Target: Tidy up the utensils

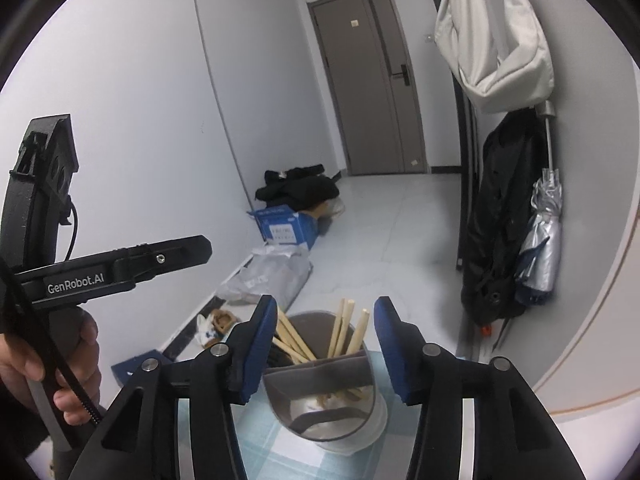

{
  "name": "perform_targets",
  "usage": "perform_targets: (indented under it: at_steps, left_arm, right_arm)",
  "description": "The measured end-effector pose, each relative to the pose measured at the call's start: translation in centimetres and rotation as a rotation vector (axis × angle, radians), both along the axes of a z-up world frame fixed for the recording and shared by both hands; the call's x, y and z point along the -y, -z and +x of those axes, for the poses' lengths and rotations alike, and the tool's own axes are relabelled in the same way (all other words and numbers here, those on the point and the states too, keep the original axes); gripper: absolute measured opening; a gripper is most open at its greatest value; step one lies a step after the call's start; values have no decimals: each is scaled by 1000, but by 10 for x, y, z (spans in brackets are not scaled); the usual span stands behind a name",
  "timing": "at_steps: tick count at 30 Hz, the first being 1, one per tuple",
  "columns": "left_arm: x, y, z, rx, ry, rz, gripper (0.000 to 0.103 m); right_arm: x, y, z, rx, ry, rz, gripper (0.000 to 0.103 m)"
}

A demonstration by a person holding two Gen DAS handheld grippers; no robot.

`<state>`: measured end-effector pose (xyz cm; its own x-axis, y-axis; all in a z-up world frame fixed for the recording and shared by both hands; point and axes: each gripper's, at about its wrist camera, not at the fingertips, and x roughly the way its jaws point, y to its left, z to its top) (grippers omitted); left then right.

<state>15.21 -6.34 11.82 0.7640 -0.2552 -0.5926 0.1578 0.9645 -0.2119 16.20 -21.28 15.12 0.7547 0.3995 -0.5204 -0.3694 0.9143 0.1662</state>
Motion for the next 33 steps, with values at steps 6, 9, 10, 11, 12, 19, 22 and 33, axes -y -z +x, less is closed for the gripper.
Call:
perform_targets:
  at_steps: [6, 9, 10, 11, 12, 19, 22, 33]
  left_arm:
    - [-10, -14, -22, 90, -82, -8, 85]
    - [-16, -21, -33, 137, -122, -3, 94]
    - [-18, -23, -36, 149, -132, 4, 95]
    - [-18, -25, -38, 157, -136, 8, 96]
    - [-19, -27, -41, 168, -140, 14, 97]
    - [-23, -33, -68, 241, -185, 52, 102]
    - [-25, -33, -79, 263, -199, 55, 102]
    - [-32, -22, -117, 313, -253, 51, 102]
  right_arm:
    - [-2, -16, -24, 65, 9, -1, 67]
    - [-1, -20, -35, 90, 14, 8, 73]
    - [-1, -21, -38, 94, 19, 8, 75]
    - [-1, -22, -41, 99, 23, 9, 75]
    - [-1, -24, -45, 104, 26, 12, 77]
    - [-4, -34, -71, 170, 45, 3, 89]
    - [-6, -35, -83, 193, 57, -14, 91]
    - [-6, -26, -120, 239, 78, -27, 94]
